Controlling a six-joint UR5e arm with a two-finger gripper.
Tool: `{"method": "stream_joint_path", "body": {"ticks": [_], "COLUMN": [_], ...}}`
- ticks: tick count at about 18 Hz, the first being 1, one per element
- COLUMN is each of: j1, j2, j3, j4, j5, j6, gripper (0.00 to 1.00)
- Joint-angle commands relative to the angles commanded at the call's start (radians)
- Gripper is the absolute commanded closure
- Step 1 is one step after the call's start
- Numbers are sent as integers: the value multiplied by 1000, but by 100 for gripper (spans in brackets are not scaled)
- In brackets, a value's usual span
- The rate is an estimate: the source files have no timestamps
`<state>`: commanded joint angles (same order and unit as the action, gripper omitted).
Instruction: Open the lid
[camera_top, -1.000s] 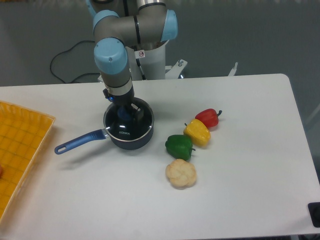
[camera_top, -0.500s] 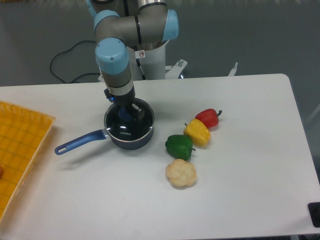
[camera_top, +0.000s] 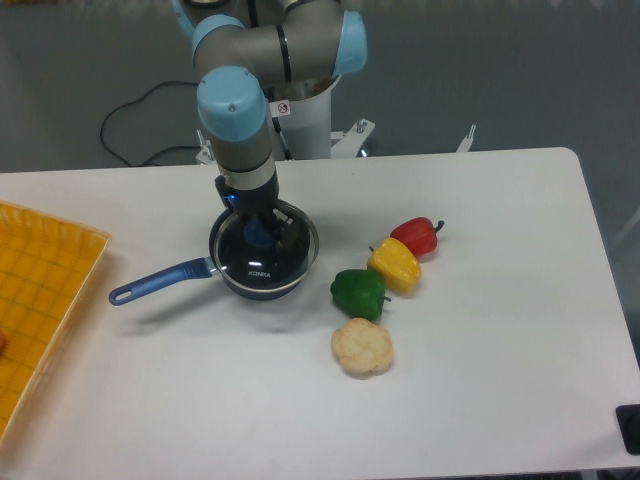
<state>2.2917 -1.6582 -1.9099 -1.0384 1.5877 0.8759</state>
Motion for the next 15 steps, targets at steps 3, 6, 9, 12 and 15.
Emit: {"method": "stream_joint_path", "body": {"ticks": [3, 6, 9, 12, 15], "j1": [12, 40, 77, 110, 147], "j2": [0, 0, -3, -26, -28], "j3": [46, 89, 135, 164, 170], "j4": [-58, -132, -202, -244, -281], "j5": [0, 0, 0, 0, 0], "j6": [0, 2, 11, 60, 103], "gripper": [49, 49, 49, 49, 49]}}
